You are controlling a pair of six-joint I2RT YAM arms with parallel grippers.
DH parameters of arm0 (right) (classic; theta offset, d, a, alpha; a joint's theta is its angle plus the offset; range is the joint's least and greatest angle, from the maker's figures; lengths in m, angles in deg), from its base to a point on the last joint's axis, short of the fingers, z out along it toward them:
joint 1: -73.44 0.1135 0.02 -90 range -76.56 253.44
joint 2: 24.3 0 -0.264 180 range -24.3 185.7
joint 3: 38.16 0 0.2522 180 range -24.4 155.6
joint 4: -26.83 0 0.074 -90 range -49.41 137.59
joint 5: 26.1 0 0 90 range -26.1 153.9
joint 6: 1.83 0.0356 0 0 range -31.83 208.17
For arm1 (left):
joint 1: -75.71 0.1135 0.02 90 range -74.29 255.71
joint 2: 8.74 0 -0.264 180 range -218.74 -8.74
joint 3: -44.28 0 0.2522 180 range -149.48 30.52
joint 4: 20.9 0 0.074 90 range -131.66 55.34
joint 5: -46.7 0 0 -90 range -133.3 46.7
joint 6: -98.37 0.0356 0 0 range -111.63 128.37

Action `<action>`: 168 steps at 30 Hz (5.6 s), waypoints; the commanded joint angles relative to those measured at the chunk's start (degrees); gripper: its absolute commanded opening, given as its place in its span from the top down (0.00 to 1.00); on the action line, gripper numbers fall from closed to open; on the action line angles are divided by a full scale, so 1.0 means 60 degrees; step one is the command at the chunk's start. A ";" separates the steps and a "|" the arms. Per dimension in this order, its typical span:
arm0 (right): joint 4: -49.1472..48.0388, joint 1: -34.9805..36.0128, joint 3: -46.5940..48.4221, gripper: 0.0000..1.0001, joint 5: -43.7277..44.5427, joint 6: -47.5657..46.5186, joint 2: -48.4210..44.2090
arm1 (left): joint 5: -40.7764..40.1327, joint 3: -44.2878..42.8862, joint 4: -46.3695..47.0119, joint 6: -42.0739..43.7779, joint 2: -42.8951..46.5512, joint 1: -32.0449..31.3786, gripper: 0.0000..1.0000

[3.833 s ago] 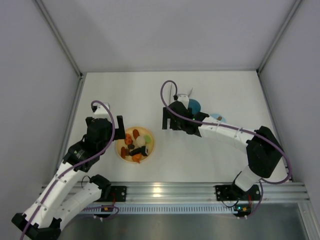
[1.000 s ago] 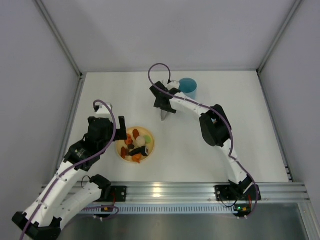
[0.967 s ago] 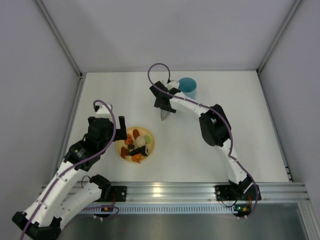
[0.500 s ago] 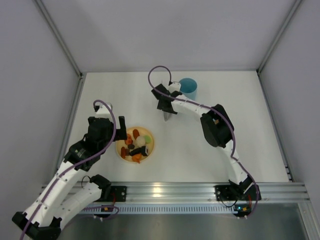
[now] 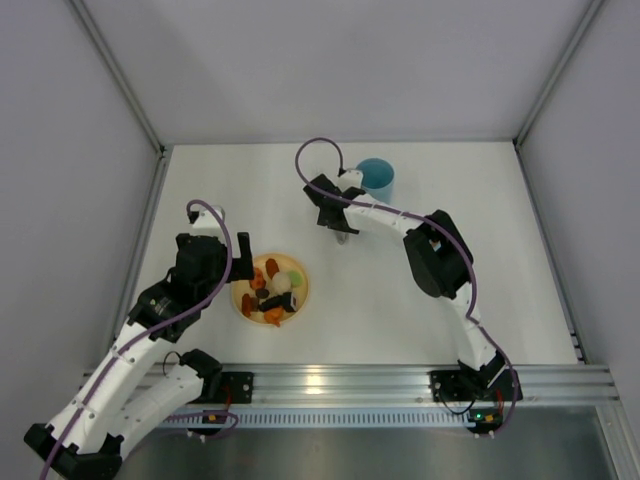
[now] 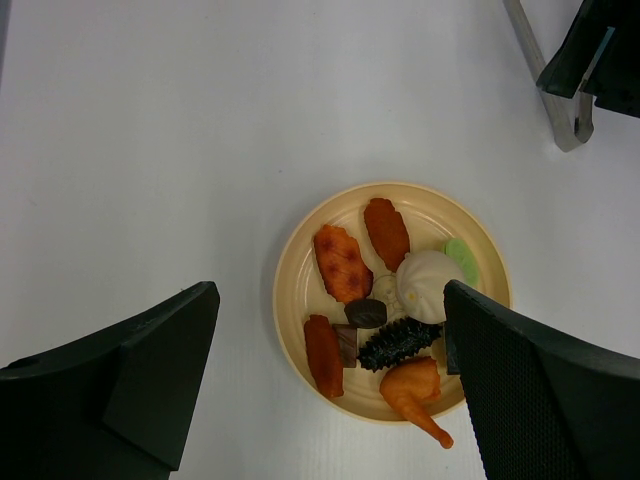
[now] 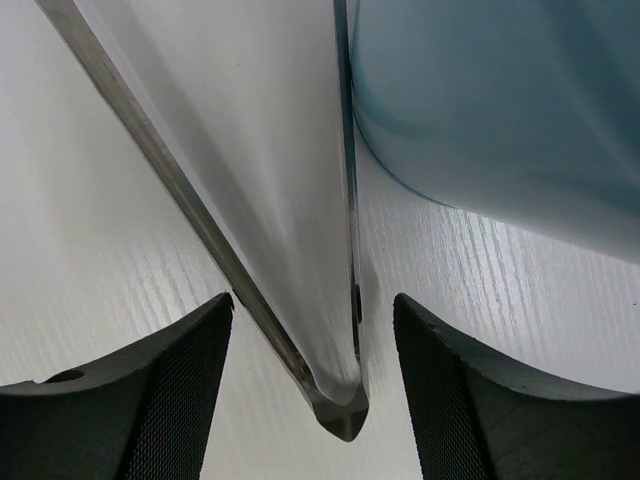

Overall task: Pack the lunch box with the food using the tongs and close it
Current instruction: Move the clamp to the center of the board, then pick up the clamp at the center of the board.

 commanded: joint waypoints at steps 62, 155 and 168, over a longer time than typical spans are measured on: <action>-0.0690 0.0340 0.0661 0.41 -0.0342 -0.4875 0.0199 | -0.0015 -0.0183 0.0096 -0.0025 -0.0126 -0.0018 0.01; -0.2756 0.0457 -0.6312 0.08 -0.2599 -0.3001 -0.3756 | -0.0191 -0.0168 0.0052 -0.0054 -0.0477 -0.0032 0.01; -0.3035 0.0457 -0.6928 0.29 -0.2673 -0.3074 -0.3668 | -0.0308 -0.0563 -0.0532 -0.0244 -0.0667 -0.0032 0.01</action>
